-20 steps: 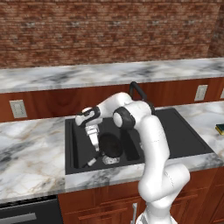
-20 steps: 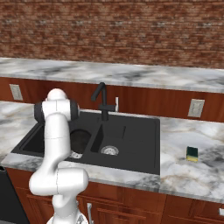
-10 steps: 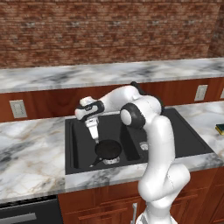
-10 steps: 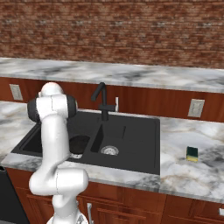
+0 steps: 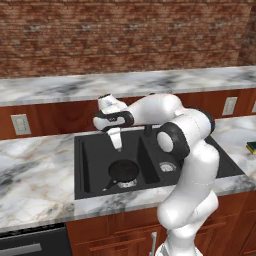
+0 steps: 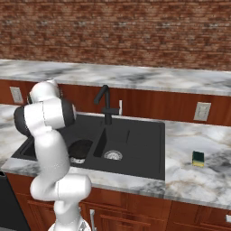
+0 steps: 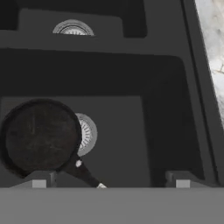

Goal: Pick the pan and sponge and place them into the sink. Then turn on the water.

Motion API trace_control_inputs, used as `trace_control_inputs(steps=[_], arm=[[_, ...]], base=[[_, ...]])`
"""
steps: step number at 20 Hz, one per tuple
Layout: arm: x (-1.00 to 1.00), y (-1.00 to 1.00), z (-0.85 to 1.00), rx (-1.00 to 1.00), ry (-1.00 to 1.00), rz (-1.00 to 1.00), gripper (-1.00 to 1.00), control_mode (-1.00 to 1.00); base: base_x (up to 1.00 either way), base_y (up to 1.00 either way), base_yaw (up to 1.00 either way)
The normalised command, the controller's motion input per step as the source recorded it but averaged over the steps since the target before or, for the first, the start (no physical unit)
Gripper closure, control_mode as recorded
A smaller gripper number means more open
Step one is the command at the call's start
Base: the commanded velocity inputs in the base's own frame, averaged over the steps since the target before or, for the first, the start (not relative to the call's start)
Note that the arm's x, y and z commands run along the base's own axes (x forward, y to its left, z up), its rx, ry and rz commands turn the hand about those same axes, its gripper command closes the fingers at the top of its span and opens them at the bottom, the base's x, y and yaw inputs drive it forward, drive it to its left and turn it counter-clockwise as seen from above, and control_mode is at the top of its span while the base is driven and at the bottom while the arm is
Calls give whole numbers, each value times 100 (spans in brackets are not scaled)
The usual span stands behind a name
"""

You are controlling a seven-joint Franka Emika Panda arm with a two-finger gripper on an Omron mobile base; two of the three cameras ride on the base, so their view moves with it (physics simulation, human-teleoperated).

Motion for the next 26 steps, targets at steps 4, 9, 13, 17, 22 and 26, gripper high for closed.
trace_control_inputs(steps=[4,9,13,17,22,26], arm=[[-48,-58,84,0,-21,0,-100,-100],[-77,-45,78,0,-8,-4,-100,-100],[-78,-32,84,0,0,-26,-100,-100],[-67,-28,97,0,0,-35,-100,-100],[-68,-30,93,0,0,-41,-100,-100],[-72,-51,36,1,-1,-39,-100,-100]], base=[[0,0,0],[0,0,0],[0,0,0],[0,0,0],[0,0,0],[0,0,0]])
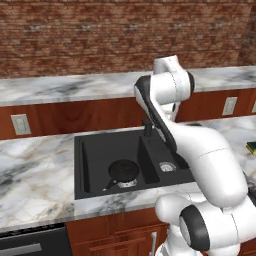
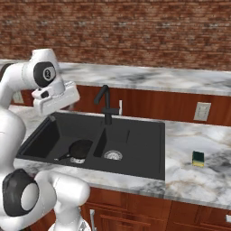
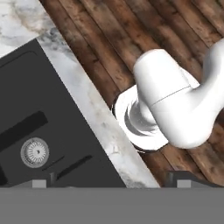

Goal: Pick the pan and sponge and place them into the sink. Then turn on the water.

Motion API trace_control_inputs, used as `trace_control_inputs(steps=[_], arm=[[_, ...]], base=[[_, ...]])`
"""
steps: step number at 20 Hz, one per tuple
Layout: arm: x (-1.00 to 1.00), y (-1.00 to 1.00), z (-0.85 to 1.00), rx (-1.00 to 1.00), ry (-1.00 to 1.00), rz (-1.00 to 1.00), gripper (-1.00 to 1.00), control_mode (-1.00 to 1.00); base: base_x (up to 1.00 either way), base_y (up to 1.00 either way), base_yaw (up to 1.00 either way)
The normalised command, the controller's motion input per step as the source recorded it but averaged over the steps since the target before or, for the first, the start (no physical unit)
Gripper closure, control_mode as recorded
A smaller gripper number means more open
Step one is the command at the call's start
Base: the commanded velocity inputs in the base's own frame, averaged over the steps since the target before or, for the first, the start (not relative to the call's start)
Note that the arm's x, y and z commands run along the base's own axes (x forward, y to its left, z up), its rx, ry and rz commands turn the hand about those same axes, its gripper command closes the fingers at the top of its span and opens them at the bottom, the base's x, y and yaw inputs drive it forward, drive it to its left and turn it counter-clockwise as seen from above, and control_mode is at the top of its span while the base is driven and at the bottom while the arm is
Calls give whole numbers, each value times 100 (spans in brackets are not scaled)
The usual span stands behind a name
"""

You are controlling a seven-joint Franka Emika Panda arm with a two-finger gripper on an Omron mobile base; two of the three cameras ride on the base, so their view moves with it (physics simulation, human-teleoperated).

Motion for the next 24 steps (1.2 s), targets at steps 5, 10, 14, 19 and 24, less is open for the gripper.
trace_control_inputs(steps=[5,10,14,19,24], arm=[[-70,-72,3,0,-11,-39,-100,-100],[-54,-83,0,0,-19,-38,-100,-100],[-8,-97,0,0,-17,-40,-100,-100],[9,-100,0,0,-11,-35,-100,-100],[23,-100,0,4,0,-28,-100,-100]], base=[[0,0,0],[0,0,0],[0,0,0],[0,0,0],[0,0,0]])
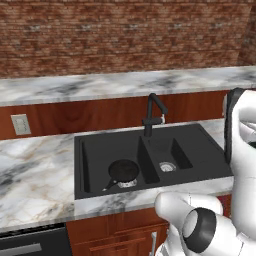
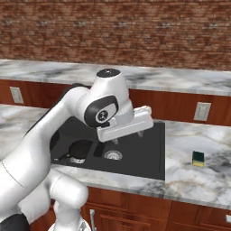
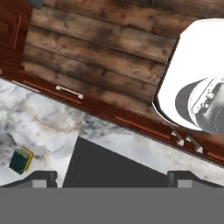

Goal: Pick the pan and sponge and place them into the sink. Then turn on the water.

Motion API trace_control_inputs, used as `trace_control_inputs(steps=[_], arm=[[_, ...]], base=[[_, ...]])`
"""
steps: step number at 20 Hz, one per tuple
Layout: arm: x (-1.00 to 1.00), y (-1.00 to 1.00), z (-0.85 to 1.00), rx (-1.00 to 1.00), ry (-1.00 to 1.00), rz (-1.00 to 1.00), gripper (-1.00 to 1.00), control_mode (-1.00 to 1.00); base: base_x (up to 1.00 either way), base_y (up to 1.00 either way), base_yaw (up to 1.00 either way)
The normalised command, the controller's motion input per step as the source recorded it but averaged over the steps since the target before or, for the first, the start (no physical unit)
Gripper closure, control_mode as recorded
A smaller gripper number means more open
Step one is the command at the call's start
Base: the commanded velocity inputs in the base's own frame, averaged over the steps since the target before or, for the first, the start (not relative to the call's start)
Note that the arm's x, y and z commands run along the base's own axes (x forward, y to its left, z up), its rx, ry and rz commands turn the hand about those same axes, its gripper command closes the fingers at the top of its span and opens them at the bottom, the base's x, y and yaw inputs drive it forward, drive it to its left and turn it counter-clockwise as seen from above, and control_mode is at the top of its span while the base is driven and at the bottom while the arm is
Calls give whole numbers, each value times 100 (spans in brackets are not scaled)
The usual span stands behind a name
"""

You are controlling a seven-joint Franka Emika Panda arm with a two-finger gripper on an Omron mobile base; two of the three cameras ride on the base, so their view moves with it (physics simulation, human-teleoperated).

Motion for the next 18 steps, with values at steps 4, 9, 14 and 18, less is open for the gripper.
trace_control_inputs(steps=[4,9,14,18], arm=[[15,-96,-5,2,1,-29,-100,-100],[18,-83,-17,1,3,-31,-100,-100],[33,-52,-43,4,0,-19,-100,-100],[60,-32,-62,3,0,-13,-100,-100]], base=[[0,0,0],[0,0,0],[0,0,0],[0,0,0]])
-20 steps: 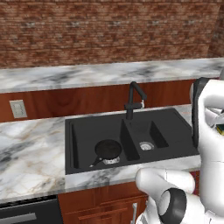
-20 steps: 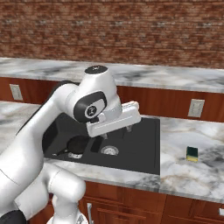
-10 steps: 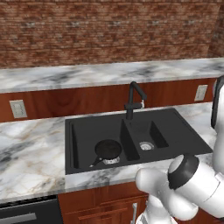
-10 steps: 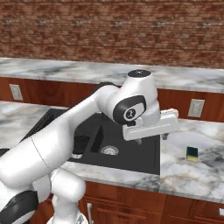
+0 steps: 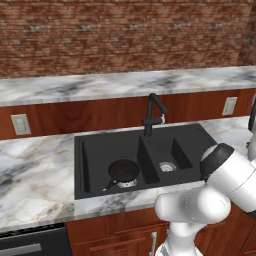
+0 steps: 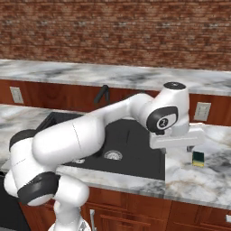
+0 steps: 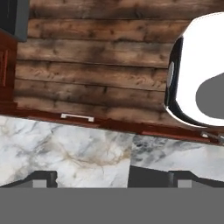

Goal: Pick the pan and sponge and place them into the sink. Then turn on the water.

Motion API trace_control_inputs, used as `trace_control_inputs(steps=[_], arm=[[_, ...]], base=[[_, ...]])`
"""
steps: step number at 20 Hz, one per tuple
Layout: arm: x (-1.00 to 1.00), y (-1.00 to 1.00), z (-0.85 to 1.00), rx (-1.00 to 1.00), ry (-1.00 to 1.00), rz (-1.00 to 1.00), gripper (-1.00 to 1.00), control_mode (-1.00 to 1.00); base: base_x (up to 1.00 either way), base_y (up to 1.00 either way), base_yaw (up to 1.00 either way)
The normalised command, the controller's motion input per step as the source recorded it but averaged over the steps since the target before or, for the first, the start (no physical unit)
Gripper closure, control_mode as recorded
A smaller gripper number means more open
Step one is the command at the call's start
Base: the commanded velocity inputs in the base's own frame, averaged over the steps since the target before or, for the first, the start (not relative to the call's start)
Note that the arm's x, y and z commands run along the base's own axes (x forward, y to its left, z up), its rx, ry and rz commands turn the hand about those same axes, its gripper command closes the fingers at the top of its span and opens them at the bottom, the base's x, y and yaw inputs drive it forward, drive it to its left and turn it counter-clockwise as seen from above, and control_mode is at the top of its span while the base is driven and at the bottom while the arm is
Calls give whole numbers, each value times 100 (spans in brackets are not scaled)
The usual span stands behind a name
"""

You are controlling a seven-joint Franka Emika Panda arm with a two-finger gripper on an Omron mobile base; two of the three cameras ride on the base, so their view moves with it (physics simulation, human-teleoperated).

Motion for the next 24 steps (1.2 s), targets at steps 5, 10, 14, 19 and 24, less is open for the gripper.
trace_control_inputs(steps=[5,10,14,19,24], arm=[[65,-28,-53,2,0,-13,-100,-100],[52,-24,-42,1,0,-13,-100,-100],[54,-18,-49,0,0,-13,-100,-100],[61,-22,-48,1,0,-12,-100,-100],[55,-27,-43,1,0,-12,-100,-100]], base=[[0,0,0],[0,0,0],[0,0,0],[0,0,0],[0,0,0]])
